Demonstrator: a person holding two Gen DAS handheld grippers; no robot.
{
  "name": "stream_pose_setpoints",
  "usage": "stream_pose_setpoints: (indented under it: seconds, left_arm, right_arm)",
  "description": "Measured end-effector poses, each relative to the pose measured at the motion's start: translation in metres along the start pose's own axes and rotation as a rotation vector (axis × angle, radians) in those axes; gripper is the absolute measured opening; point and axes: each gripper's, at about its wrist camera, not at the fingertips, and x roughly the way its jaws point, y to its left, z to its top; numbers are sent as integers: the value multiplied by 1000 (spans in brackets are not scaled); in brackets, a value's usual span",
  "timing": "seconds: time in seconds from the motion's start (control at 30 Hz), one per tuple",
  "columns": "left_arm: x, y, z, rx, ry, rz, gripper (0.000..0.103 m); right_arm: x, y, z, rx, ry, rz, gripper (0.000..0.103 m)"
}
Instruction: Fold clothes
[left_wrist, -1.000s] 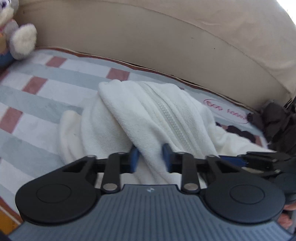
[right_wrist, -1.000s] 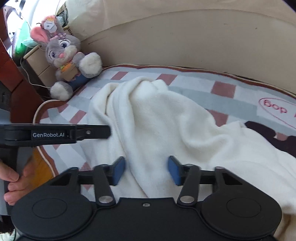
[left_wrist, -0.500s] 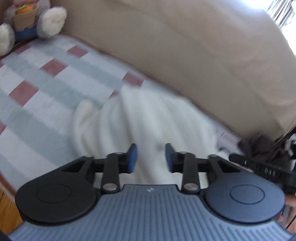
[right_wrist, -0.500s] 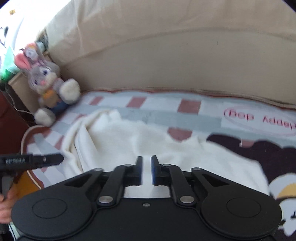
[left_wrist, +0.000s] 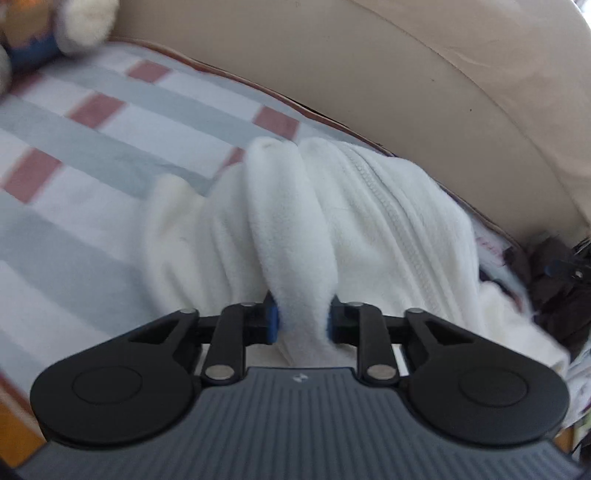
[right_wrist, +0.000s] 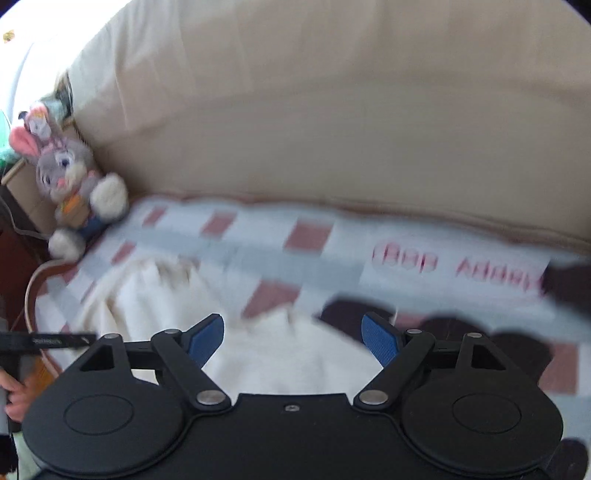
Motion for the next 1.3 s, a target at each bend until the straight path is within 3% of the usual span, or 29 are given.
stream_pose_setpoints:
  seconds: [0.1,0.2,0.27,0.33,0.47,0.57,0.63,0.87,0.97,1.03,1.1,1.13,1.17,1.2,1.27,1.3]
  left_arm:
    - [-13,1,-17,99,-57,128,18]
    - [-3,7,-35,127,-28,217,17]
    - [-4,15,-41,92,-22,227,17]
    - [-8,23,-43,42,-26,222,17]
    - [-20,29,-34,28,-81,281,17]
    - [-28,37,-27,30,-106,294,16]
    - [-29,41,-26,23,-104,269,16]
    - [-28,52,-23,5,-94,162,17]
    - [-25,56,-23,-58,-73,58,20]
    - [-17,52,-22,-45,-46,27,26]
    - [-7,44,-22,-1,-30,53,43]
    - [-2,42,-22,9,-22,64,47]
    - [3,44,-21,-8,-10,60,55]
    - [7,50,-20,-45,8,41,63]
    - [16,60,-18,-119,44,4,64]
    - [20,66,-17,-159,62,-29,53]
  right_arm:
    - [28,-12,-10,12,50,-21,85]
    - [53,-17,-22,56,128,6,81]
    - [65,-18,-33,104,181,45,71]
    - [66,-7,-49,102,232,104,45]
    - [61,24,-82,71,332,240,38]
    - [54,49,-98,65,436,402,22]
    - [47,67,-100,18,473,444,22]
    - [11,88,-43,-91,233,352,23]
    - [2,95,-20,-118,157,303,33]
    - [24,91,-14,-23,195,301,44]
    - [54,87,-16,102,226,332,46]
    - [71,85,-18,162,244,348,50]
    - [88,84,-21,218,265,358,57]
    - [101,84,-26,268,277,355,58]
    - [117,87,-37,344,274,332,60]
    - [123,92,-43,368,274,340,61]
